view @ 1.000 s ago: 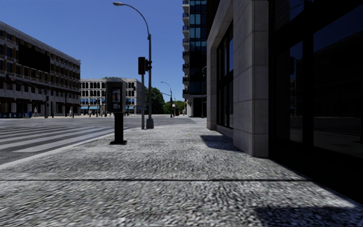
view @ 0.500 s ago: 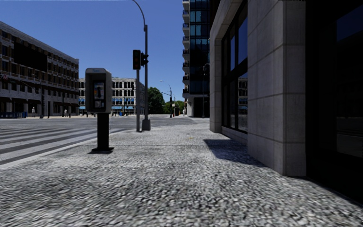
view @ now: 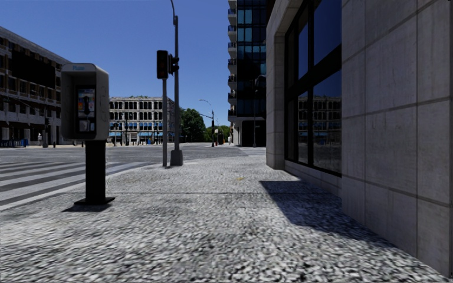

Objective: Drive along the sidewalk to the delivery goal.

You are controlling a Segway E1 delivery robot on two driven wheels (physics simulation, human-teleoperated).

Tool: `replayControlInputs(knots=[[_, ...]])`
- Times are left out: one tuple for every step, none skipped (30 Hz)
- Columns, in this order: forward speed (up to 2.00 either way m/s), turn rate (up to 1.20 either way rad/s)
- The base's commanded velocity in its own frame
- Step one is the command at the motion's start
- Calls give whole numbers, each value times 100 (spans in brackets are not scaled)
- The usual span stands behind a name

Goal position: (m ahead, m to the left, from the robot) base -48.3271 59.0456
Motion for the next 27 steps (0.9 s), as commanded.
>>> replayControlInputs(knots=[[200,0],[200,0],[200,0],[200,0],[200,0],[200,0],[200,0],[200,0],[200,0],[200,0],[200,0],[200,0],[200,5],[200,15],[200,26],[200,38],[200,38],[200,53],[200,65],[200,69],[200,69],[200,69],[200,69],[200,69],[200,69],[200,69],[200,69]])
